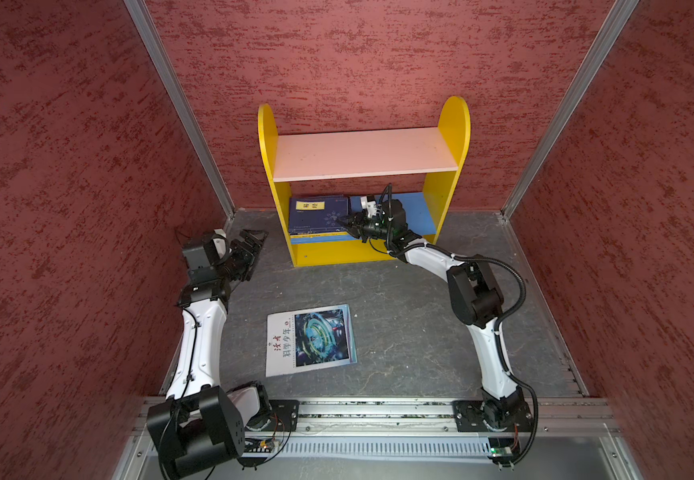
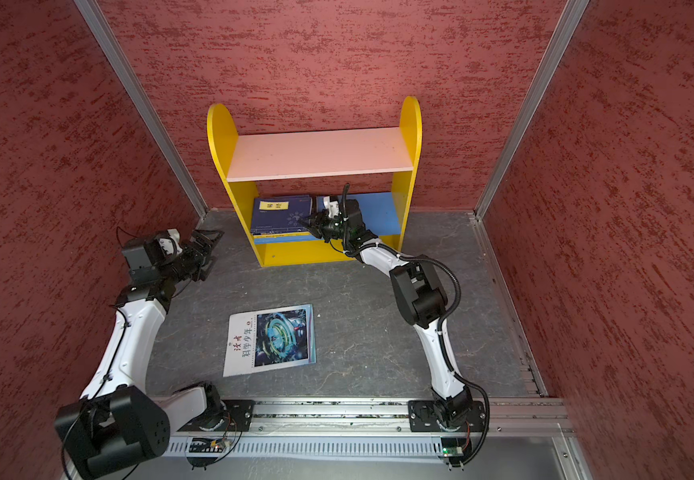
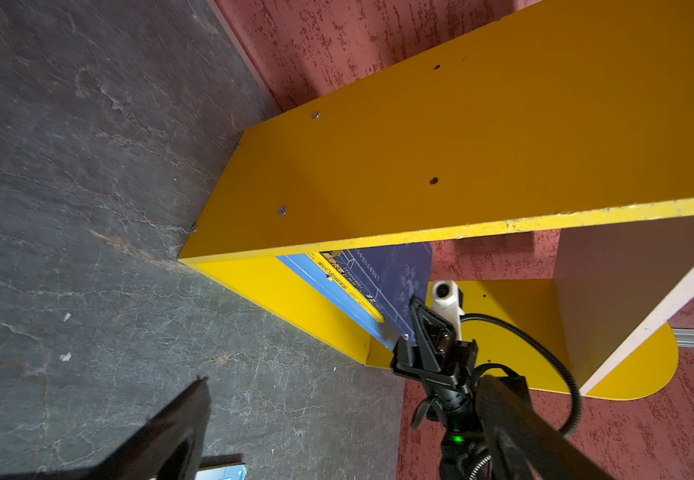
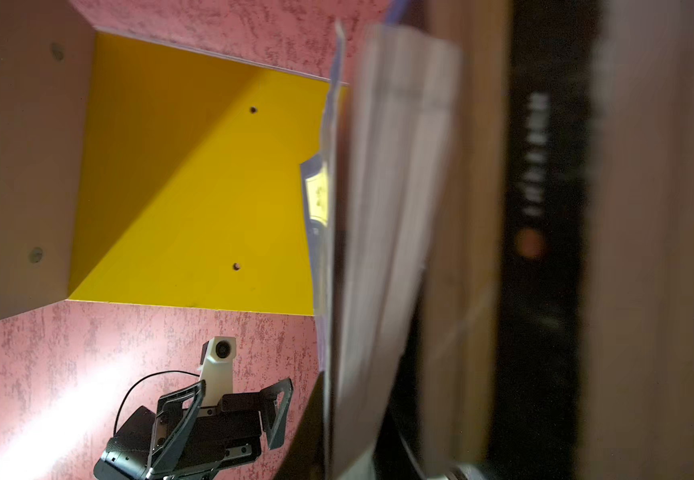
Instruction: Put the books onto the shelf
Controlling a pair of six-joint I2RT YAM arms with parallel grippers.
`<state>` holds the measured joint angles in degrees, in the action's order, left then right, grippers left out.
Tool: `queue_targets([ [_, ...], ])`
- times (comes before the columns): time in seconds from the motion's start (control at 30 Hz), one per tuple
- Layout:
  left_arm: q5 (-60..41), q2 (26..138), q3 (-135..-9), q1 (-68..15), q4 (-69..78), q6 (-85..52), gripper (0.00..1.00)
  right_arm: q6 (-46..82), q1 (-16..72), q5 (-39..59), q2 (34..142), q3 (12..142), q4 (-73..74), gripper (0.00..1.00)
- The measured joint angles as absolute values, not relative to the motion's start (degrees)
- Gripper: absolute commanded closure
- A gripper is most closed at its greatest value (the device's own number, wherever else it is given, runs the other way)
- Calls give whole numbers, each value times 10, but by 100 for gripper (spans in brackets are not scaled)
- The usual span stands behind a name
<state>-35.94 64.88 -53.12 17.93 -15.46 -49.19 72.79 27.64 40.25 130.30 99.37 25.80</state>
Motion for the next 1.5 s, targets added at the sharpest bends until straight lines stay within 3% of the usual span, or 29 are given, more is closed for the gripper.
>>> queue_targets([
  [0.3, -360, 662, -531, 169, -154, -492, 1, 748, 263, 408, 1303, 991, 311, 83],
  [0.87, -345, 680, -533, 142, -152, -488, 1, 756, 264, 427, 1341, 1109, 279, 83],
  [1.5, -287, 762, -569, 89, -123, -475, 1, 763, 277, 401, 1362, 1144, 223, 85],
])
